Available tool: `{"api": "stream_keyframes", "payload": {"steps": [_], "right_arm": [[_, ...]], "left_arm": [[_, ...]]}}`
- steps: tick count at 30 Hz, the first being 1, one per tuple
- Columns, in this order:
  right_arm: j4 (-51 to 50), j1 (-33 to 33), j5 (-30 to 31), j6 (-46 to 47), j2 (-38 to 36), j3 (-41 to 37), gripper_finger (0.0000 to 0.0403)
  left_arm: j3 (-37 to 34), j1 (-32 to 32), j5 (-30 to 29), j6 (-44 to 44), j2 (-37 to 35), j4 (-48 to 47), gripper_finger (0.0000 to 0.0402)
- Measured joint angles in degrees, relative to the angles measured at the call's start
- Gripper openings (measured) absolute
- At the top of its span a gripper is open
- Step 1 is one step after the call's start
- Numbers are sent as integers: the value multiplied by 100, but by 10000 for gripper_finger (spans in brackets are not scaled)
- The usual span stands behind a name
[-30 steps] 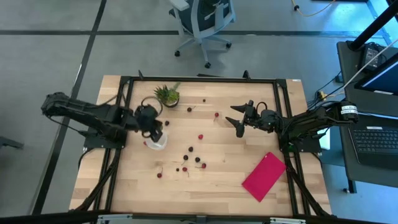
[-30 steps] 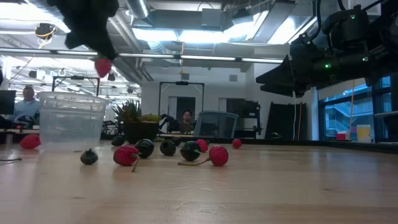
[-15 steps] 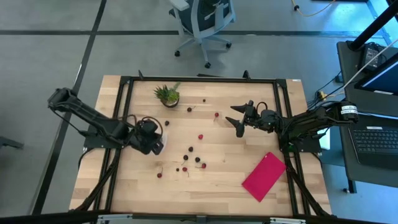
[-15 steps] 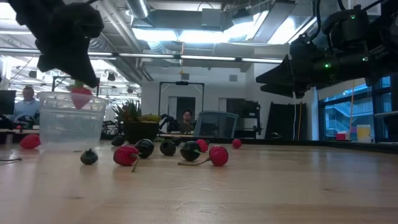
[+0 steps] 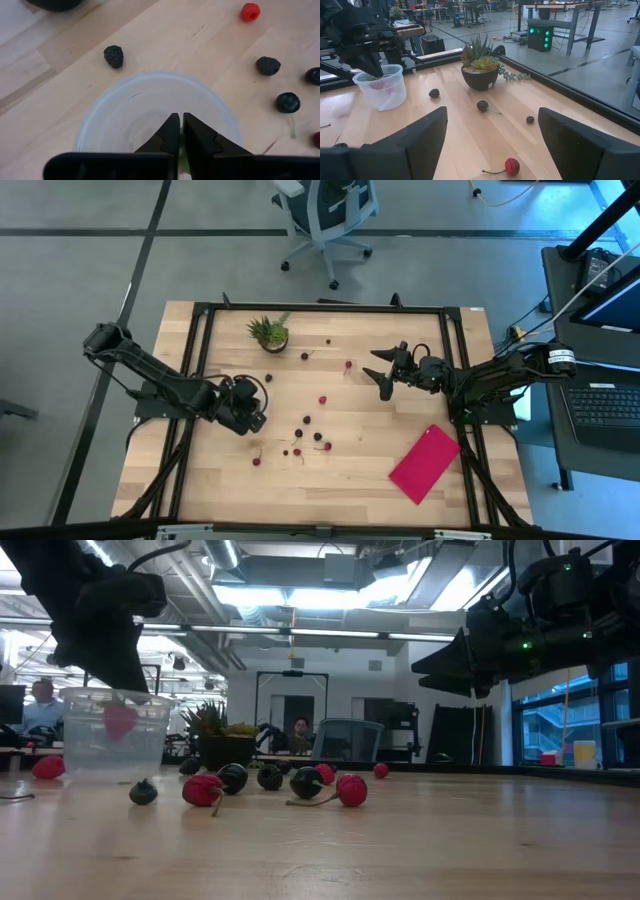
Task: Pick and placing Produce into tupperware
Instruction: Put the red strawberry into the transparent container, then put the red raspberry into the transparent container
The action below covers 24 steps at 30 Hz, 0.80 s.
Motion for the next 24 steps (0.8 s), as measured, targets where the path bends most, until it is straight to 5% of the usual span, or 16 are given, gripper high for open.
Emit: {"api": "stream_keyframes", "payload": {"steps": [11,24], "right_arm": [[0,0,0,2,0,0,314],[4,0,0,2,0,0,314]], "left_arm": [[0,4,35,202,-4,-2,57],[442,386,553,793,-782,-852,220]]}}
